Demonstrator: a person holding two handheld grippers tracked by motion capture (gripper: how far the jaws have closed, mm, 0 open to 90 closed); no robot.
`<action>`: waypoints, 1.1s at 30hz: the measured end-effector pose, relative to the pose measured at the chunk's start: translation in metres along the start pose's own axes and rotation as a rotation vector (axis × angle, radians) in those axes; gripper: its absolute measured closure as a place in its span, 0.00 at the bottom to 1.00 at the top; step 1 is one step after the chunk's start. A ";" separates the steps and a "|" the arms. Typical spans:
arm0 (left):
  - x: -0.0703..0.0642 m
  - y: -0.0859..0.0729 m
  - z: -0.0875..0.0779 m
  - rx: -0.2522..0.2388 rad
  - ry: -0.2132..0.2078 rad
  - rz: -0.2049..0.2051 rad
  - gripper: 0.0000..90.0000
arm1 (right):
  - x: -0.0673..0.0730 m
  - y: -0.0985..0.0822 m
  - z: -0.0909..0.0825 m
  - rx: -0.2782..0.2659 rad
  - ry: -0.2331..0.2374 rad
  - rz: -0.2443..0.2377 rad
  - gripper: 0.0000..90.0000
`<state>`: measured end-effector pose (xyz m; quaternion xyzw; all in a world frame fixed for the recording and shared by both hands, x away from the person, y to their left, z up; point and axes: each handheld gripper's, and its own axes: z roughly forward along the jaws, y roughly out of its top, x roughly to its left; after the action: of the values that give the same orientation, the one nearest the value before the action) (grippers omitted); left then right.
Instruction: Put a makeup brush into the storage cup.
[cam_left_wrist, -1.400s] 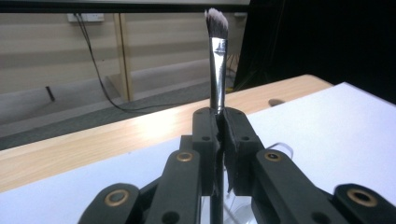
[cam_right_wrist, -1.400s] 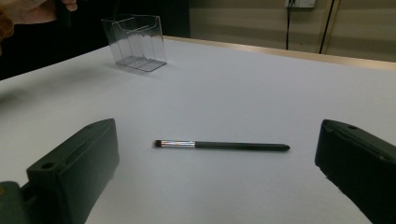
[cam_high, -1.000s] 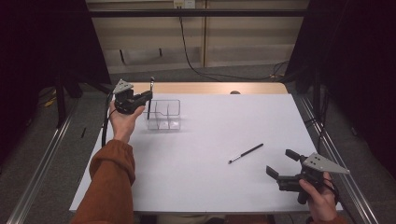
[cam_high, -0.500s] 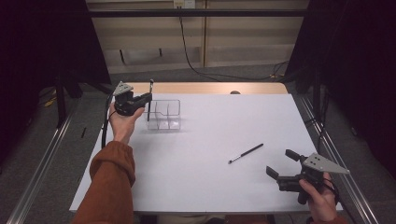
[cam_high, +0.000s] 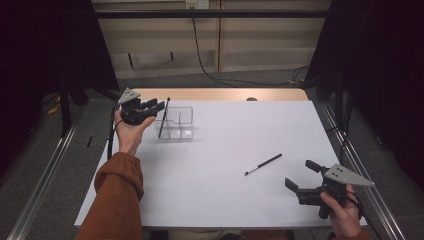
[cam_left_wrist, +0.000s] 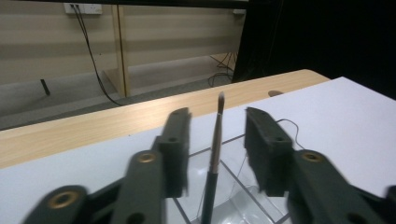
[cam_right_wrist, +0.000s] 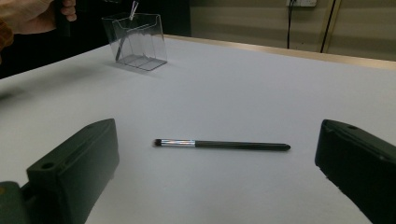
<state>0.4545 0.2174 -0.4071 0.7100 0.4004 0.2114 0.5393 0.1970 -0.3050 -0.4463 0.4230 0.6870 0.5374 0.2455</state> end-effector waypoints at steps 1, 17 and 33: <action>0.000 0.000 0.000 0.000 -0.011 -0.004 0.61 | 0.000 0.000 0.000 -0.001 0.000 -0.001 0.00; -0.004 0.007 -0.014 -0.006 -0.001 -0.056 0.08 | 0.000 0.002 0.003 -0.002 0.013 -0.011 0.00; -0.024 0.000 -0.038 -0.019 0.033 0.005 0.04 | 0.001 0.003 0.006 0.000 0.024 -0.016 0.00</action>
<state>0.4123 0.2213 -0.3917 0.7025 0.4052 0.2282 0.5386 0.2018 -0.3008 -0.4453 0.4109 0.6932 0.5405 0.2418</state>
